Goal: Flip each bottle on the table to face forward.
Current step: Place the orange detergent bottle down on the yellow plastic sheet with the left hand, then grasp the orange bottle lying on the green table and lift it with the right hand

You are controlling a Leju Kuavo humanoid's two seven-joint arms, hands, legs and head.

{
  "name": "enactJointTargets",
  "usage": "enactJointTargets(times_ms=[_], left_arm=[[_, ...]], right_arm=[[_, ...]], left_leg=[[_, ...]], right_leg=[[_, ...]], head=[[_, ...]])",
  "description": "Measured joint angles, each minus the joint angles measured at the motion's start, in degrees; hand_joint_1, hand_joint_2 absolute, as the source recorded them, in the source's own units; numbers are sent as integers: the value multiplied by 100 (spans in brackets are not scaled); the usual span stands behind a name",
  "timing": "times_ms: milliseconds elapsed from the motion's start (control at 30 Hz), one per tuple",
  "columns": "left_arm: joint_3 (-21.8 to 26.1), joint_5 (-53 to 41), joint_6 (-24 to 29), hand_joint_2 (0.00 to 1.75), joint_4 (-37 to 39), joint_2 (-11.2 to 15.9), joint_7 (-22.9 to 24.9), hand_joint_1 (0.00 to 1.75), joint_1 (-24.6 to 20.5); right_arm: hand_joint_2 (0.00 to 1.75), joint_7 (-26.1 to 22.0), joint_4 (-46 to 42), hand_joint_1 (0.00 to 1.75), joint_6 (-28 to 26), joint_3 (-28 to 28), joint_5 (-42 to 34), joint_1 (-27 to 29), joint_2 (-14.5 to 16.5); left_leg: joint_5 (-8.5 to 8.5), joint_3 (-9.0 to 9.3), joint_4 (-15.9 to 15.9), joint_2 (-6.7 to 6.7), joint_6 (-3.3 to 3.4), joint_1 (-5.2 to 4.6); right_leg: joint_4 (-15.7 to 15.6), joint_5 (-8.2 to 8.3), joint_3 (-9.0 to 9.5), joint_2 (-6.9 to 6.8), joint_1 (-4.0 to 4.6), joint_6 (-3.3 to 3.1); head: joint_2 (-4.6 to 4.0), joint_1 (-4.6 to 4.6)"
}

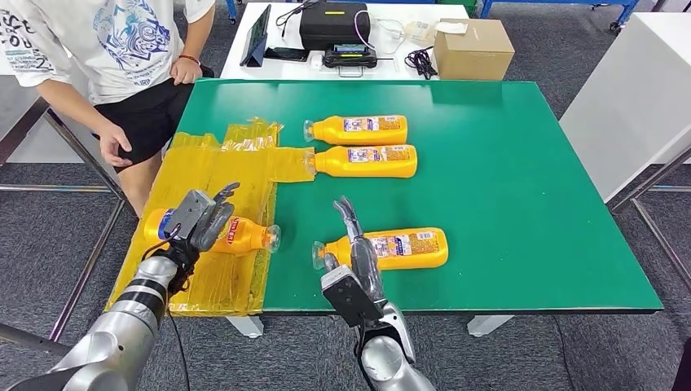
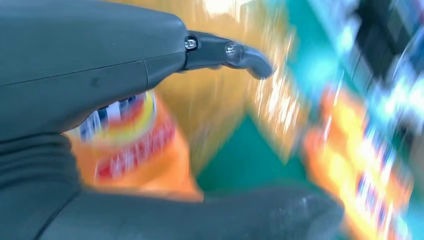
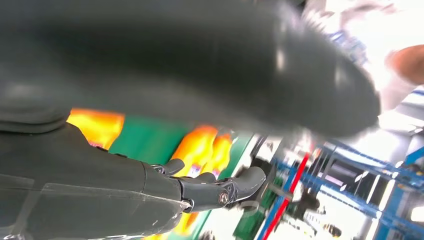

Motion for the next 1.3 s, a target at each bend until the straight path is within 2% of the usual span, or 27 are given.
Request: enactJointTargets(times_ms=[100, 167, 233, 433, 667, 1000, 1300], left_arm=[[-85, 280, 1534, 175, -405, -162, -512, 0, 288], [-168, 462, 2228, 175, -696, -230, -743, 0, 455], [-251, 625, 2661, 175, -950, -264, -916, 0, 615], [-476, 913, 3442, 175, -1578, -283, -1001, 0, 1023], [-910, 1014, 3861, 175, -1977, -280, -1001, 0, 1253], [-1313, 1078, 3905, 175, -2079, -262, -1001, 0, 1312], [-1564, 1197, 3832, 175, -2015, -257, -1002, 0, 1264]], right_arm=[[175, 636, 149, 0, -100, -1, 758, -148, -69], [175, 1186, 324, 0, -15, -1, 1355, -318, -201], [175, 1602, 481, 0, 141, -9, 1789, -491, -376], [175, 2225, 682, 0, 610, -114, 2395, -887, -893], [175, 2405, 794, 0, 956, -215, 2467, -1119, -1214], [175, 2434, 1067, 0, 1621, -280, 2010, -1291, -1532], [175, 2031, 1319, 0, 2316, -276, 1284, -1441, -1865]], left_leg=[[4, -23, 1, 12, 3, 0], [5, -29, 1, 11, 4, -1], [5, -33, 2, 10, 4, -1], [5, -56, 4, 10, 5, -3], [4, -66, 4, 11, 4, -2], [4, -71, 5, 11, 5, -2], [4, -70, 5, 11, 5, -2]], right_leg=[[0, 8, -22, 3, 0, -5], [0, 8, -26, 3, 0, -4], [0, 8, -28, 3, 0, -4], [-1, 9, -52, 3, -1, -2], [-1, 9, -62, 4, 1, -2], [-1, 10, -67, 4, 0, -1], [-2, 10, -68, 4, 0, -1]], head=[[0, 0], [0, 0], [0, 1], [0, 0], [0, -1], [0, -1], [0, -2]])
